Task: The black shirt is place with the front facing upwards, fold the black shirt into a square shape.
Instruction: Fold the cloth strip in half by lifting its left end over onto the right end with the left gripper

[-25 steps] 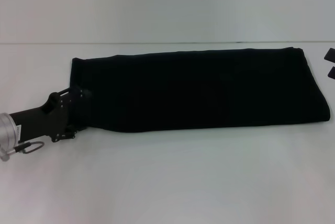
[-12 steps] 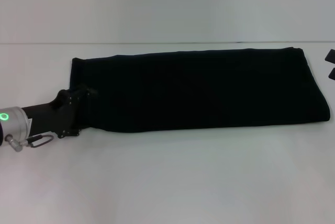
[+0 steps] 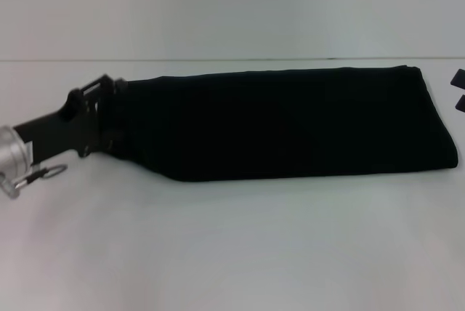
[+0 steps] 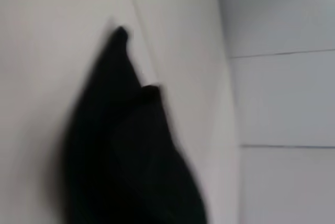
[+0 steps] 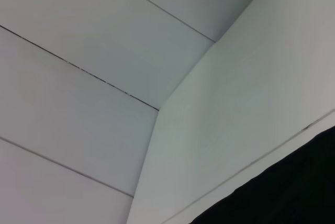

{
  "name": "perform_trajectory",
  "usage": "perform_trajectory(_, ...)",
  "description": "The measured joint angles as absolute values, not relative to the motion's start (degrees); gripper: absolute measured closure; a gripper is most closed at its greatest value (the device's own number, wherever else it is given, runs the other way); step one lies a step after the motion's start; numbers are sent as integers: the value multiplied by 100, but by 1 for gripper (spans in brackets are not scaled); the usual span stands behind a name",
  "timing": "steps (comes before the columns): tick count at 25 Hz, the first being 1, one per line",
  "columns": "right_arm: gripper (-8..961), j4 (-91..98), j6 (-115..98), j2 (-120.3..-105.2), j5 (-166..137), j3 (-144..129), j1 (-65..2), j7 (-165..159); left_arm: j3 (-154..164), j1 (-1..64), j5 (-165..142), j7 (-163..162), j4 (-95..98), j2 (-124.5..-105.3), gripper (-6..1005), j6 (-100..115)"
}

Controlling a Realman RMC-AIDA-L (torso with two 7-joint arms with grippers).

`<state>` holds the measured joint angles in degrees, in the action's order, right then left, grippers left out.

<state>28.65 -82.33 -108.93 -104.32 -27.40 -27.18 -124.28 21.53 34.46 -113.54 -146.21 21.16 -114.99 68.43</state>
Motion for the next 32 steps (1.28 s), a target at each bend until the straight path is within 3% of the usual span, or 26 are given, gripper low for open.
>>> perform_trajectory(11,130,2863,-8231,-10882,-10460,-2733,-2707,-12427,2412,3091,-11969,-15309,2135,-11461,66,6798)
perform_trajectory(32,130,2865,-8271,-10890,-10455,-2733,-2635,-12410,2665,3728,-12322,-15667,1852,-11426,66,5988)
